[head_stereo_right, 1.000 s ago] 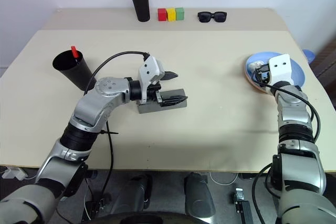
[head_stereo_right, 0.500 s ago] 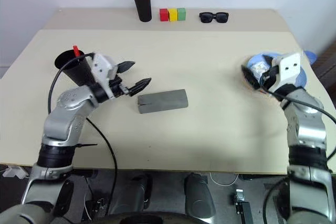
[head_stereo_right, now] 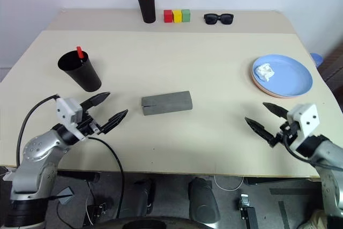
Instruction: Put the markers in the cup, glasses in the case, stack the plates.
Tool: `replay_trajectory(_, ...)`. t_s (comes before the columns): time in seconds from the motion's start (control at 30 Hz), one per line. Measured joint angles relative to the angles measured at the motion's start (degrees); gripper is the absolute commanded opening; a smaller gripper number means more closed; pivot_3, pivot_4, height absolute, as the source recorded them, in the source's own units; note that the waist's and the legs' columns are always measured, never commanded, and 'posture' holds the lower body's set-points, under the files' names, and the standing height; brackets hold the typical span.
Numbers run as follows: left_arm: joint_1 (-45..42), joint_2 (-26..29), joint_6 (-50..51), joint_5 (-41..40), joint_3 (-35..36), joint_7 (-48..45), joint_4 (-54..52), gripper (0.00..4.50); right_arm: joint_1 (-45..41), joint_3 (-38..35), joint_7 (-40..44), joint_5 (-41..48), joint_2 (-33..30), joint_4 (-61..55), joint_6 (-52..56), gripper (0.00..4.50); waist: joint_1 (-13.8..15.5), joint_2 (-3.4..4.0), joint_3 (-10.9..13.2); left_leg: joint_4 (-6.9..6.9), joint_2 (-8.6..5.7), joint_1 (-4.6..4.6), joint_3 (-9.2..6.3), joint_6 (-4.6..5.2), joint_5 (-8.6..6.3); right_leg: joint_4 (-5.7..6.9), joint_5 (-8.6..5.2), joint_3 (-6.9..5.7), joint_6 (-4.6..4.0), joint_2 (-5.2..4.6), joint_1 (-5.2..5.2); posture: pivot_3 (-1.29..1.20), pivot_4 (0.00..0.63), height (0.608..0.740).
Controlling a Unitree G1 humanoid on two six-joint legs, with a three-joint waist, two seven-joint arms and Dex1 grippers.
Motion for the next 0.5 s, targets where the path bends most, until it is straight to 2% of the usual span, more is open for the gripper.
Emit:
replay_trajectory(0.27,4.56,3.24,-3.03,-1.81,2.79,-4.15,2.45,4.50,8.05,-2.13,3.23,0.13,3.11,0.60,-4.73,3.86,0.60,0.00,-0.02,-0.13,0.05,-0.03,0.05,0.02,-0.02,-0.22,0.03,0.01,-0.05,-0.01,-0.02,0.00,0.150,0.740)
replay_trajectory(0.5,5.88,3.25,0.17,-2.17,2.88,-0.12,-2.33,4.50,8.08,-2.33,2.78,0.14,3.28,0.70,-5.37,3.86,1.16,0.00,-0.02,-0.18,0.06,-0.07,0.06,0.02,-0.02,-0.42,0.07,0.01,-0.09,-0.02,0.01,0.00,0.150,0.740)
